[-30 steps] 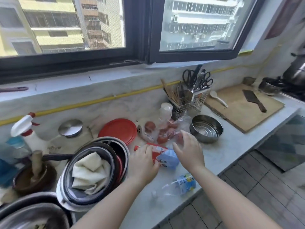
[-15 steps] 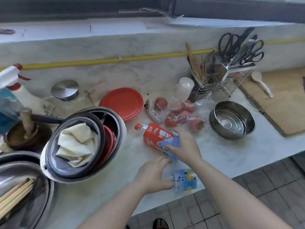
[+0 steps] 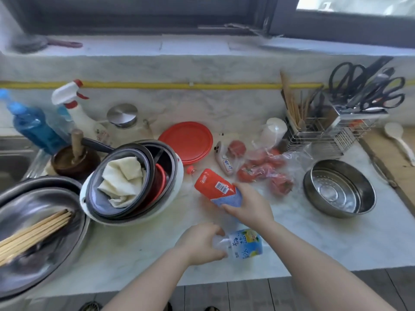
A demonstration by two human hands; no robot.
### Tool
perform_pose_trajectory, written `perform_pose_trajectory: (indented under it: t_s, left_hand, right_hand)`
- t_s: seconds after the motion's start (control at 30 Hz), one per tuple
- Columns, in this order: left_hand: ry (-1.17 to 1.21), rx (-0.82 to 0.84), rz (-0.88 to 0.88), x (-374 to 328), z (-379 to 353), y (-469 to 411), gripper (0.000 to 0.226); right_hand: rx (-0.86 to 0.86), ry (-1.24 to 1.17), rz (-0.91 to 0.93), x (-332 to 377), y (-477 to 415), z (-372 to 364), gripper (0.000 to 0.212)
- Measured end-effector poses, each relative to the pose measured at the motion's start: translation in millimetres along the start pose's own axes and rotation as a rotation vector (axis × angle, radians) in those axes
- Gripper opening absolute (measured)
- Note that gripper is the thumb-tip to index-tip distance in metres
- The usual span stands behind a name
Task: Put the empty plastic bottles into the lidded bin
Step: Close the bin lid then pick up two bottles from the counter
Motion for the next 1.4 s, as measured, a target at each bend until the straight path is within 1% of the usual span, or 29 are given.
perform_pose_trajectory:
  t_s: [0.1,0.23,0.3,0.4,0.53,0.63,0.7,0.83,0.93,1.0,1.13,1.23,1.3,1.4]
  left_hand:
    - [0.004,-0.082,0.018,1.3,18.1,14.4,0.056]
    - [0.069,-0.194,0.039,-2.3,51.4,35.6,0.053]
    - [0.105,-0.249,0.046,-3.3,70.8,49.1,0.051]
    - [0.103,-0.346,0.076,4.4,99.9,75.5,0.051]
    - [0.147,-0.469,0.111,22.5,134.7,123.0,0.053]
    - [0.180,-0.545,0.128,41.1,157.5,168.6,0.044]
    - [0.182,-0.609,0.166,58.7,170.4,202.8,0.047]
    - [0.279,-0.751,0.287,114.4,183.0,281.1,0.054]
    - [0.346,-0.874,0.393,162.0,185.2,348.9,0.051]
    - [0.429,-0.991,0.462,192.9,184.8,398.4,0.046]
    - [0.553,-1.210,0.611,254.2,174.9,498.8,0.045]
    - [0.668,-1.389,0.698,294.2,161.8,574.2,0.038]
    - [0.707,-1.499,0.739,316.2,148.8,624.8,0.033]
    - [0.742,-1.647,0.824,343.2,121.6,695.0,0.033]
  right_hand:
    - [-0.094,-0.076,0.014,16.5,-0.1,19.2,0.058]
    - [-0.187,-0.117,0.024,43.9,-2.2,48.7,0.045]
    - [-0.251,-0.141,0.048,59.1,-4.7,64.3,0.043]
    - [-0.353,-0.204,0.060,86.0,-7.8,83.9,0.049]
    - [-0.433,-0.325,0.097,142.1,-1.3,98.0,0.059]
    - [-0.470,-0.361,0.177,195.0,10.8,98.1,0.063]
    - [-0.473,-0.371,0.238,231.9,19.5,92.7,0.064]
    - [-0.431,-0.391,0.327,305.5,41.2,63.3,0.067]
    - [-0.357,-0.413,0.387,361.0,64.2,24.3,0.070]
    - [-0.301,-0.417,0.429,398.7,82.0,-7.9,0.070]
    - [-0.187,-0.440,0.502,475.0,128.1,-78.8,0.070]
    - [-0.074,-0.463,0.555,527.2,166.2,-138.2,0.071]
    - [0.001,-0.470,0.599,559.5,194.9,-178.0,0.070]
    - [0.132,-0.453,0.655,602.2,239.1,-233.4,0.070]
Point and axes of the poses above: each hand's wrist, its own y-axis away from the middle knuckle, its own z-axis out of the back of the hand, x = y × z, the point moved 6 cm from there along -y, towards the middle knuckle, and after that the axes turned 1 degree about -y, right-handed, at the moved point
